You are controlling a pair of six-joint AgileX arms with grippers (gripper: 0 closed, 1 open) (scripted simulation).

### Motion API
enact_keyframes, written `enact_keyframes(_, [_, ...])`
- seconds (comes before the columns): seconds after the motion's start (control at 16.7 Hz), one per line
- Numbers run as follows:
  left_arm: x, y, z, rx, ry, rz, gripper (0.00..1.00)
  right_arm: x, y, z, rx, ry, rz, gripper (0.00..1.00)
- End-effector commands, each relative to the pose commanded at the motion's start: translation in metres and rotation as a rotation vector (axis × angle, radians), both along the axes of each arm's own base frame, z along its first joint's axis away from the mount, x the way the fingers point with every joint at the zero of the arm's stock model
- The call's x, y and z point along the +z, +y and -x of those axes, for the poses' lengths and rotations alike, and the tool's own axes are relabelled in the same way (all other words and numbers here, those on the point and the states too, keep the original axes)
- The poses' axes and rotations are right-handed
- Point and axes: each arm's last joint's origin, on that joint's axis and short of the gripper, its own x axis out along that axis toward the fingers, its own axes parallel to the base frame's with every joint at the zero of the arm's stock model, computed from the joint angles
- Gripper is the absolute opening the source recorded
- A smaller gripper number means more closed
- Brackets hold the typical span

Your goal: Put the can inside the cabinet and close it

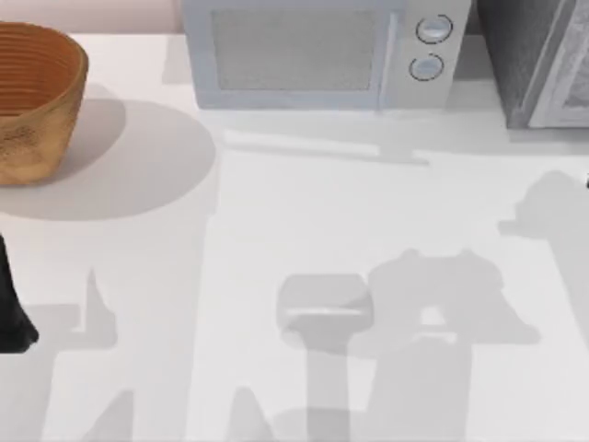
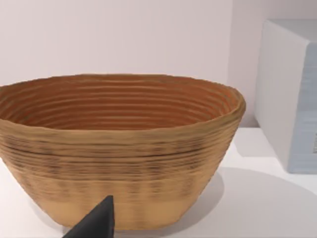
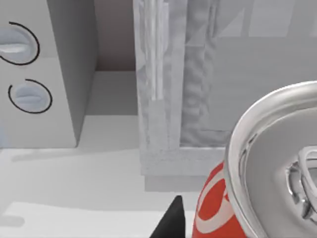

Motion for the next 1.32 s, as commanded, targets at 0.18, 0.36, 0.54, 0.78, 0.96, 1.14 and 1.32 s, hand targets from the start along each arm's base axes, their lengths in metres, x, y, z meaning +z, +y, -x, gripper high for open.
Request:
enact_keyframes(0.18, [0.000,0.000,0.000,0.000,0.000,0.000,1.00,0.002,-0.002,0.011,-0.002,-0.009,0.000,0.00])
enact_keyframes(0.36, [0.000,0.000,0.000,0.000,0.000,0.000,1.00,0.008,-0.006,0.037,-0.004,-0.048,-0.002,0.00])
enact_keyframes(0.54, [0.000,0.000,0.000,0.000,0.000,0.000,1.00,0.012,-0.011,0.072,-0.004,-0.130,-0.004,0.00])
enact_keyframes(0.78, [0.000,0.000,0.000,0.000,0.000,0.000,1.00,0.003,-0.015,0.116,0.001,-0.263,-0.004,0.00])
enact_keyframes(0.96, [0.000,0.000,0.000,0.000,0.000,0.000,1.00,-0.015,-0.016,0.133,0.006,-0.303,-0.001,0.00])
enact_keyframes(1.14, [0.000,0.000,0.000,0.000,0.000,0.000,1.00,-0.032,-0.017,0.138,0.010,-0.301,0.001,0.00])
enact_keyframes(1.32, [0.000,0.000,0.000,0.000,0.000,0.000,1.00,-0.035,-0.017,0.139,0.012,-0.299,0.002,0.00])
